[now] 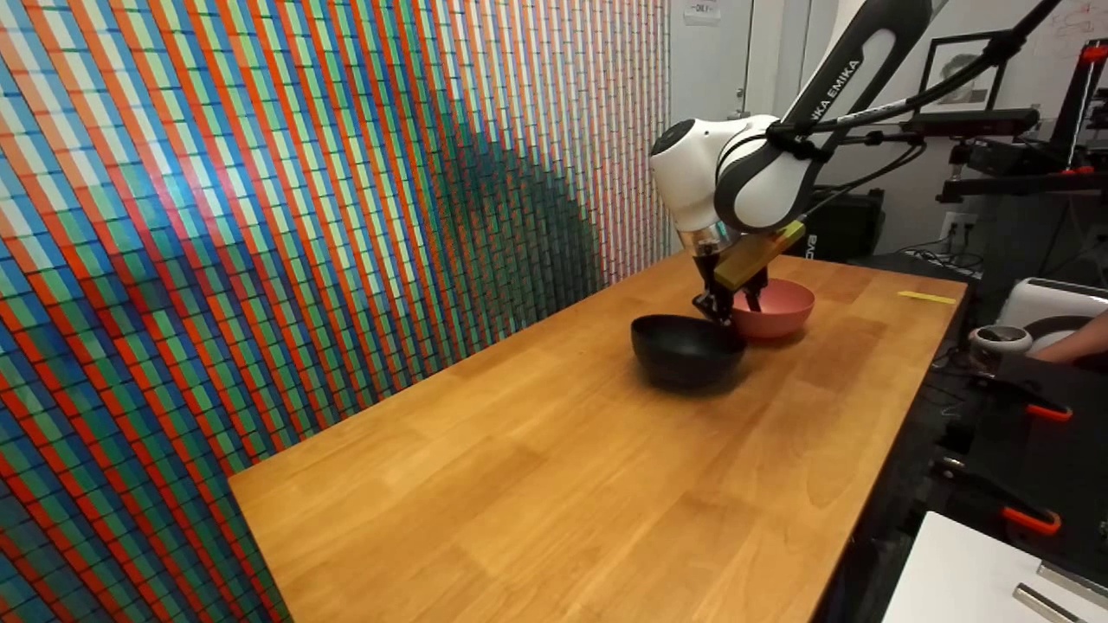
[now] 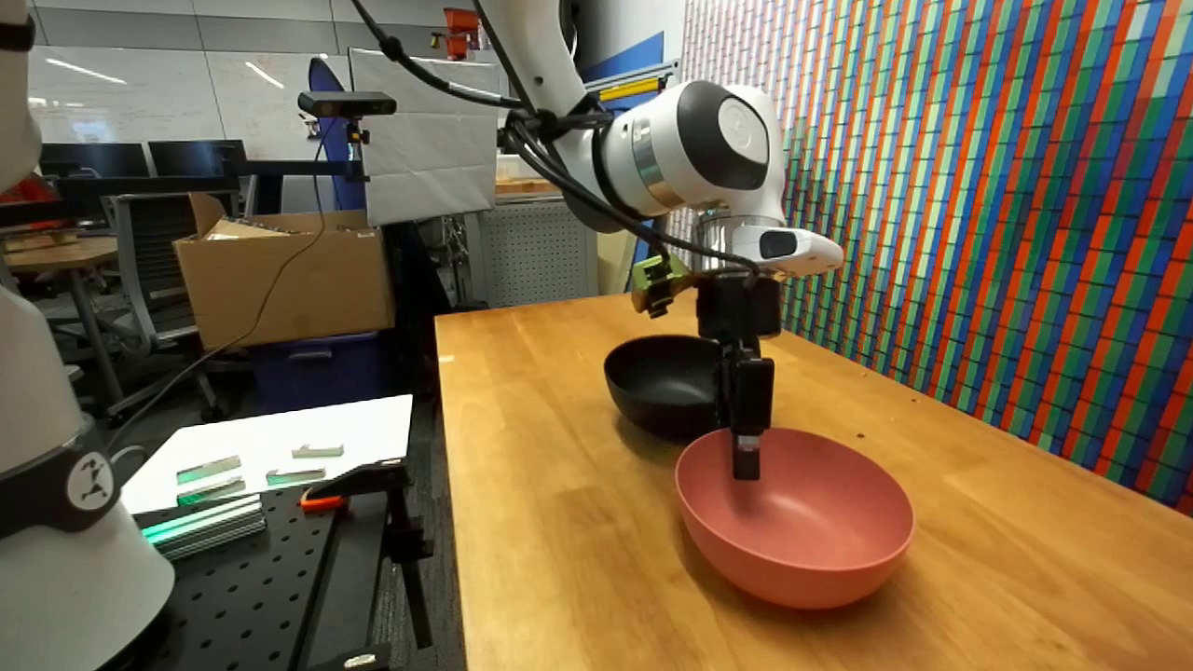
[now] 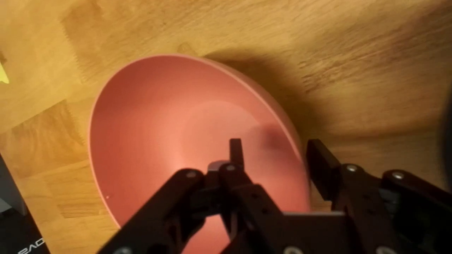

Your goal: Put the orange bowl in the black bowl

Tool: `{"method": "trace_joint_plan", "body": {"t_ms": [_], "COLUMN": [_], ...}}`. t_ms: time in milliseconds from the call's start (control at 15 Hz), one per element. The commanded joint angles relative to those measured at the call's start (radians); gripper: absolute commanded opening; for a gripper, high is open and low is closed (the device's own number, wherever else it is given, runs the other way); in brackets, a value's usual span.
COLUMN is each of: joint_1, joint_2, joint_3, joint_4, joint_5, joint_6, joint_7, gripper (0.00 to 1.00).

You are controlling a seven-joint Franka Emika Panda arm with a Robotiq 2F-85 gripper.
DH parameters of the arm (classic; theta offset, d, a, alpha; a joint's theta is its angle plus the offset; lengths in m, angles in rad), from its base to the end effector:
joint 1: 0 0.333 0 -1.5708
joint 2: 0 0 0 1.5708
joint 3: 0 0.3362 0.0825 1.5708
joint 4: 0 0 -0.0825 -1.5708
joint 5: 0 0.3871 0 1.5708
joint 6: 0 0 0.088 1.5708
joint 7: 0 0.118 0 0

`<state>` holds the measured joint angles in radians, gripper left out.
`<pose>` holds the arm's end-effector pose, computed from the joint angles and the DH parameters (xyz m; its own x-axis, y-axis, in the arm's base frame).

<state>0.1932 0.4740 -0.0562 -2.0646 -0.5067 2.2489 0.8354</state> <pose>0.5661 0.0599 0.1877 0.9500 -0.3121 -0.0056 -0.2763 -0.8492 0.4501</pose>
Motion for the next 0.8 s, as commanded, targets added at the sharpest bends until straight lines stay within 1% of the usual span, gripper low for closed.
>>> {"method": "trace_joint_plan", "body": {"t_ms": [0,133,200,467,600,733], "joint_1": [0.021,0.018,0.016,-0.001,-0.019,-0.038], "joint_2": [0.012,0.007,0.005,-0.008,-0.032,-0.085], "joint_3": [-0.034,-0.038,-0.04,-0.042,-0.031,-0.013], "joint_4": [0.036,0.045,0.05,0.061,0.062,0.059], "joint_5": [-0.023,-0.019,-0.016,0.013,0.053,0.113], "joint_6": [-0.002,-0.006,-0.006,-0.018,-0.033,-0.044], "joint_7": [0.017,0.013,0.012,-0.008,-0.038,-0.087], "gripper": [0.19,0.05,0.0,0.01,0.01,0.01]}}
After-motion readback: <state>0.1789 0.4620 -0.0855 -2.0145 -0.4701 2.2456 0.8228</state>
